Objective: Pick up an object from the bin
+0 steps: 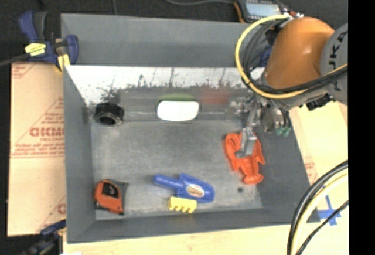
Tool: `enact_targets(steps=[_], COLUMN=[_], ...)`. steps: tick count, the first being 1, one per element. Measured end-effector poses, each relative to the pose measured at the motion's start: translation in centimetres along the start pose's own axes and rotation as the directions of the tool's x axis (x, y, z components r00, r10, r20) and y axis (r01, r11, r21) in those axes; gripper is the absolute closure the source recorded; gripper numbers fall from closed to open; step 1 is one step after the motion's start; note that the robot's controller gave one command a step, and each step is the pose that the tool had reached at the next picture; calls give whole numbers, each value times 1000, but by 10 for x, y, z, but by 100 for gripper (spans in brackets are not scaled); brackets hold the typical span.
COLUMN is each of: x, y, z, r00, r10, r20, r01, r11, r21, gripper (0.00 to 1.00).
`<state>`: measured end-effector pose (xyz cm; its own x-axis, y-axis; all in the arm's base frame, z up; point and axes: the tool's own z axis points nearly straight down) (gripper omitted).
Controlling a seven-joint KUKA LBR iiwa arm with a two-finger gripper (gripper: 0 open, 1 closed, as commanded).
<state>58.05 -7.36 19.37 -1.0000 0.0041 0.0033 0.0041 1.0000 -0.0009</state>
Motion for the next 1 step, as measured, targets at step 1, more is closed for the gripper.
enact_targets(steps=[1], x=[-1], y=[0], z=[-5], r00=[1000], r10=[-1], r20=[7], r01=[1], r11=[1000], r21=[1], gripper=[0])
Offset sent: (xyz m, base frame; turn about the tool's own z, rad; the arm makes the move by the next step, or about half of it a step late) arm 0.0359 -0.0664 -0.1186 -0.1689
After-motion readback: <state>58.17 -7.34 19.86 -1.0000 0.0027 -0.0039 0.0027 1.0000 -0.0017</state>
